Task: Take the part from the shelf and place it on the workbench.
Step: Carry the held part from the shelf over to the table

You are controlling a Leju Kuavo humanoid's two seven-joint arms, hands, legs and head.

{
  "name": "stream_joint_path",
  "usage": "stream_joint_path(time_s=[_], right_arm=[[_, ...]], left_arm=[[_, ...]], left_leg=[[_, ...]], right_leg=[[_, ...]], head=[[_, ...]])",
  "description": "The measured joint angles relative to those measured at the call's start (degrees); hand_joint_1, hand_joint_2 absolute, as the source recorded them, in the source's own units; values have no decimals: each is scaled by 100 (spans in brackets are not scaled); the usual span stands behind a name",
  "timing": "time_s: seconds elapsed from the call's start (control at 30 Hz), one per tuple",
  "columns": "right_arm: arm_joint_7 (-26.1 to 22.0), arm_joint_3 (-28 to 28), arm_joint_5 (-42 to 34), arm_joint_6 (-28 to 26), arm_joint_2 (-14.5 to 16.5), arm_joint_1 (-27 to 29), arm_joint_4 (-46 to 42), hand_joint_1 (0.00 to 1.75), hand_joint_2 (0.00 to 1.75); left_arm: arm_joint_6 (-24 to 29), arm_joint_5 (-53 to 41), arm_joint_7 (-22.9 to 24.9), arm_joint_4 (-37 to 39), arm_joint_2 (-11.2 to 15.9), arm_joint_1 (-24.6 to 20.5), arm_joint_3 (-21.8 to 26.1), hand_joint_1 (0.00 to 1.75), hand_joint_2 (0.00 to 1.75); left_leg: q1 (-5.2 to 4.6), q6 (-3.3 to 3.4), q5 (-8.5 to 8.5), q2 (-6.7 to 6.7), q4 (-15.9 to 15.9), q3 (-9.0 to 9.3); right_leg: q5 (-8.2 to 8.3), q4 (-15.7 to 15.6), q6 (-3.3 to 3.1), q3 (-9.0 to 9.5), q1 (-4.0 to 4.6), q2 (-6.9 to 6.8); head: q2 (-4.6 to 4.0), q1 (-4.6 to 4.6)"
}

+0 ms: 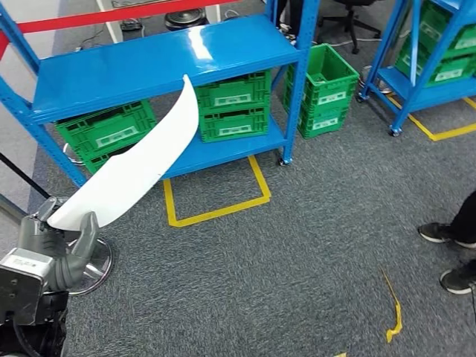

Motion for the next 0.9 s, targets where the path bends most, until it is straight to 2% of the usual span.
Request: stream_joint_path(time_s=[0.07,0.1,0.13,0.17,0.2,0.27,0.33,0.4,0.43,0.47,0.53,0.57,0.6,0.63,0.67,0.7,0.73,0.8,0.83,0.9], right_arm=[[-2,-1,-1,9,0,-3,-3,0,175],[-3,-1,-1,13,0,1,-4,0,175],[-4,-2,-1,15,0,6,-5,0,175],[-6,-2,-1,16,0,11,-6,0,175],[-8,-2,-1,16,0,11,-7,0,175],[-13,-3,-1,21,2,1,-7,0,175],[-16,-4,-1,29,4,-8,-7,0,175],[-17,-4,-1,35,5,9,-7,0,175],[-17,-4,-1,37,6,23,-8,0,175],[-17,-4,-1,38,7,31,-8,0,175],[-17,-4,-1,38,7,25,-9,0,175],[-17,-4,-1,38,7,15,-9,0,175],[-17,-4,-1,38,7,9,-9,0,175],[-17,-4,-1,40,6,8,-9,0,175],[-17,-4,-1,41,5,10,-9,0,175],[-17,-5,-1,43,5,12,-12,0,175],[-17,-7,-1,43,4,11,-14,0,175],[-24,-10,-1,41,7,-11,-18,0,175],[-29,-10,-1,41,8,-23,-18,0,175],[-38,-13,-2,42,9,-28,-18,0,175]], left_arm=[[14,-9,-3,-8,-2,53,9,168,175],[22,-16,-4,-8,-2,79,16,168,175],[28,-23,-5,-10,-3,100,23,168,175],[34,-32,-6,-14,-3,116,30,168,175],[40,-40,-7,-21,-3,127,37,168,175],[50,-50,-10,-53,-4,147,48,168,175],[68,-53,-14,-87,-5,173,68,168,175],[87,-56,-14,-113,-6,189,85,168,175],[92,-57,-14,-128,-10,192,89,168,175],[98,-60,-16,-150,-15,201,91,168,175],[109,-63,-19,-187,-30,234,102,168,175],[116,-65,-21,-200,-37,251,110,168,175],[123,-65,-21,-206,-45,265,119,168,175],[130,-65,-21,-211,-51,275,125,168,175],[138,-65,-22,-219,-59,286,130,168,175],[149,-65,-24,-228,-63,294,134,168,175],[166,-65,-30,-240,-70,301,138,168,175],[194,-50,-42,-270,-81,317,144,168,175],[201,-33,-47,-283,-87,324,144,168,175],[195,23,-48,-299,-102,330,144,168,175]], left_leg=[[1,-15,-369,-75,797,-375],[0,-12,-447,-86,1087,-519],[0,-1,-416,-95,1188,-578],[0,16,-272,-111,1052,-523],[0,39,-63,-153,726,-370],[13,95,274,-412,-76,2],[13,119,351,-585,-468,172],[6,141,360,-493,-515,183],[13,169,376,-433,-537,192],[24,202,388,-364,-558,201],[31,250,391,-210,-577,213],[28,262,386,-133,-576,213],[25,265,382,-56,-574,215],[23,265,375,16,-573,219],[24,258,366,84,-571,229],[25,244,352,150,-569,247],[23,221,334,208,-566,272],[-17,163,285,313,-537,308],[-40,138,270,365,-526,319],[-56,97,256,478,-522,330]], right_leg=[[5,0,-30,-14,1,86],[6,0,-34,-17,2,136],[8,0,-34,-18,3,192],[11,0,-30,-16,4,255],[16,0,-24,-13,3,321],[30,10,5,-25,3,449],[57,5,64,-70,-10,564],[91,-24,141,-119,-31,655],[74,5,171,-153,-25,602],[-3,127,195,-228,-15,490],[-337,739,232,-534,5,191],[-525,1147,251,-731,3,111],[-643,1474,267,-884,2,72],[-655,1619,279,-944,1,52],[-563,1544,284,-890,0,34],[-390,1248,283,-718,0,-10],[-205,840,279,-482,2,-125],[-12,176,234,-94,29,-364],[2,41,199,-23,41,-422],[3,21,107,-46,49,-307]], head=[[0,-3],[0,-4],[0,-3],[0,-3],[0,-4],[0,-1],[0,2],[0,1],[0,6],[0,21],[0,51],[0,61],[0,60],[0,61],[0,62],[0,61],[0,63],[0,59],[0,49],[0,26]])
